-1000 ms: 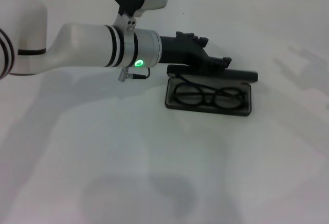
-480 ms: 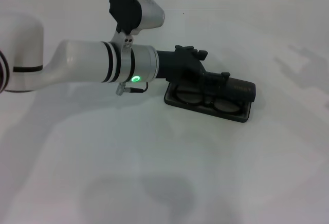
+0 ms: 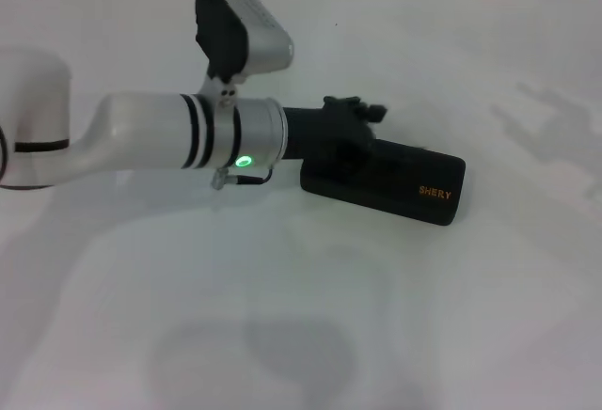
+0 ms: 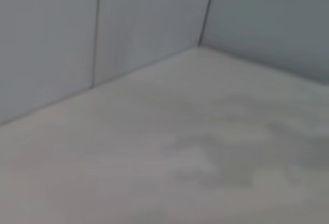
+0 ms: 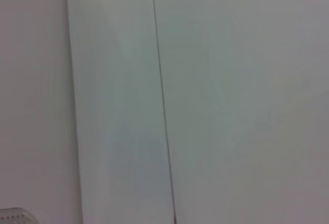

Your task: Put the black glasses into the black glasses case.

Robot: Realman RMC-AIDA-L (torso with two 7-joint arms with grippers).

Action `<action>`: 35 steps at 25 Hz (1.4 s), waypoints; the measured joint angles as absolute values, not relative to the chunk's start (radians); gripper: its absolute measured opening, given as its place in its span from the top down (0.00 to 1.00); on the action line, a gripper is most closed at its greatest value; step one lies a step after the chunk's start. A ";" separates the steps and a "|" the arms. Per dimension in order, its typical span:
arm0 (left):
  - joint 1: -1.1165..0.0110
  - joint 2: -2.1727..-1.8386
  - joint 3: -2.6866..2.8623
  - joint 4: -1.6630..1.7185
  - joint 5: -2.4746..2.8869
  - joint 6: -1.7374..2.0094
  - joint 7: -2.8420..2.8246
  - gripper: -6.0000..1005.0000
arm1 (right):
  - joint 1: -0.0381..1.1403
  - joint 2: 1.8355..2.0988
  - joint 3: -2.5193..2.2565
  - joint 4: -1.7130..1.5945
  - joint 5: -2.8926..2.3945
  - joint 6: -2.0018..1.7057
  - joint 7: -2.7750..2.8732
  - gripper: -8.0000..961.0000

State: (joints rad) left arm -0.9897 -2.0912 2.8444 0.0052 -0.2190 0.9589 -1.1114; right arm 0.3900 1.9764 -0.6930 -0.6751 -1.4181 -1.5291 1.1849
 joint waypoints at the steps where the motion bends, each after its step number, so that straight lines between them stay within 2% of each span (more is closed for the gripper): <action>1: -0.986 -2.088 2.844 -0.001 -0.244 1.010 -1.092 0.11 | 0.390 1.977 -0.698 -0.677 -1.419 -1.539 1.184 0.42; 4: -0.970 -2.073 2.843 -0.050 -0.312 1.278 -1.019 0.11 | 0.395 1.974 -0.730 -0.685 -1.419 -1.585 1.185 0.41; 9: -0.895 -2.038 2.842 -0.167 -0.381 1.769 -0.925 0.11 | 0.441 1.947 -0.866 -0.672 -1.420 -1.685 1.189 0.41; 10: -0.872 -2.033 2.842 -0.183 -0.403 1.823 -0.911 0.11 | 0.456 1.947 -0.892 -0.660 -1.425 -1.687 1.190 0.38; 14: -0.789 -2.025 2.843 -0.230 -0.462 1.871 -0.887 0.11 | 0.506 1.961 -0.964 -0.644 -1.486 -1.693 1.190 0.25; 17: -0.752 -2.021 2.844 -0.247 -0.459 1.871 -0.879 0.11 | 0.545 1.985 -1.014 -0.647 -1.580 -1.702 1.185 0.19; 19: -0.735 -2.020 2.845 -0.250 -0.446 1.871 -0.871 0.11 | 0.553 2.013 -1.017 -0.652 -1.621 -1.691 1.159 0.16; 25: -0.692 -2.014 2.846 -0.251 -0.413 1.867 -0.830 0.11 | 0.546 2.024 -1.020 -0.608 -1.594 -1.683 1.062 0.07; 34: -0.684 -1.995 2.846 -0.253 -0.372 1.870 -0.819 0.11 | 0.545 2.025 -1.020 -0.521 -1.551 -1.672 0.982 0.08; 35: -0.683 -1.984 2.846 -0.253 -0.347 1.878 -0.818 0.11 | 0.545 2.025 -1.020 -0.512 -1.547 -1.672 0.972 0.08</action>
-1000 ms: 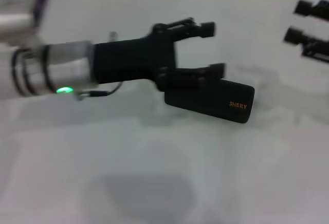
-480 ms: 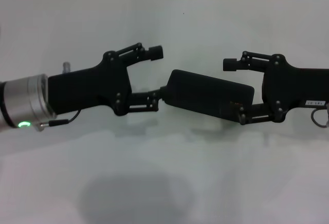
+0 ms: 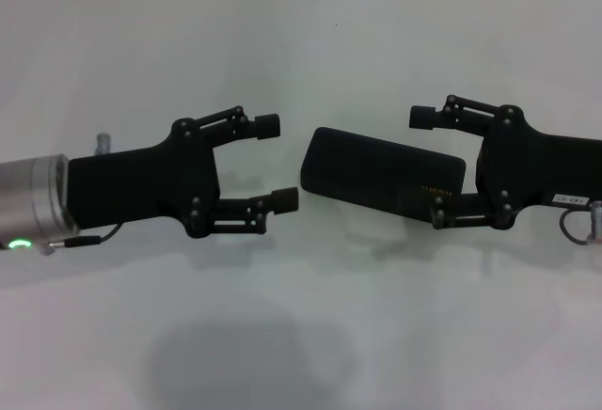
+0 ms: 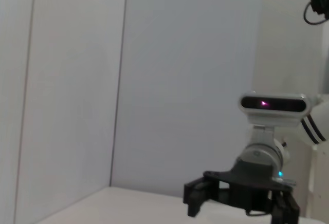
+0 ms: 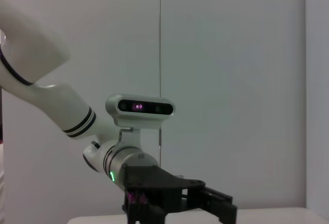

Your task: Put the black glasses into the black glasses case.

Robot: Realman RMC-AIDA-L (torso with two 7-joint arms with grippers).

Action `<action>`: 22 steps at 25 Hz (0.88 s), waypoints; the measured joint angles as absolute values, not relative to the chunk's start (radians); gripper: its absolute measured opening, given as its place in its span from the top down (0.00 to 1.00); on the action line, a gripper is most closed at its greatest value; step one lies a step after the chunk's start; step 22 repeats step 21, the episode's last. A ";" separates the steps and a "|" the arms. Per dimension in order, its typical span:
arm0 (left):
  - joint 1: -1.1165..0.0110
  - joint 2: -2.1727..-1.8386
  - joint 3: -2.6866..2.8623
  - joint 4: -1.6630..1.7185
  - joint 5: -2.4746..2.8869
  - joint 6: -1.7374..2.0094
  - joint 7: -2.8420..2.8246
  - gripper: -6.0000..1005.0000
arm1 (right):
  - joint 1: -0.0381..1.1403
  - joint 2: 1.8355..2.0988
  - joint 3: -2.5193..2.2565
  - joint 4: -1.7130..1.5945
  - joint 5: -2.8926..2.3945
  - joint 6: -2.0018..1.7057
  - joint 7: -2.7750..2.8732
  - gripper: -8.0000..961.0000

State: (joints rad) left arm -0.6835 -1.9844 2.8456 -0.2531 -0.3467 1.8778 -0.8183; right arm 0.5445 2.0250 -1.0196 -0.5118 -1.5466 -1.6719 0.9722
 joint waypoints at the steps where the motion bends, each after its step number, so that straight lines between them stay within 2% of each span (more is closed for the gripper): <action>1: -0.683 -1.982 2.846 -0.253 -0.342 1.881 -0.818 0.11 | 0.545 2.025 -1.020 -0.501 -1.539 -1.672 0.961 0.08; 6: -0.675 -1.977 2.845 -0.253 -0.337 1.890 -0.799 0.11 | 0.546 2.026 -1.022 -0.475 -1.515 -1.668 0.912 0.08; 22: -0.677 -2.004 2.844 -0.253 -0.387 1.885 -0.734 0.11 | 0.559 2.025 -1.016 -0.481 -1.487 -1.609 0.877 0.08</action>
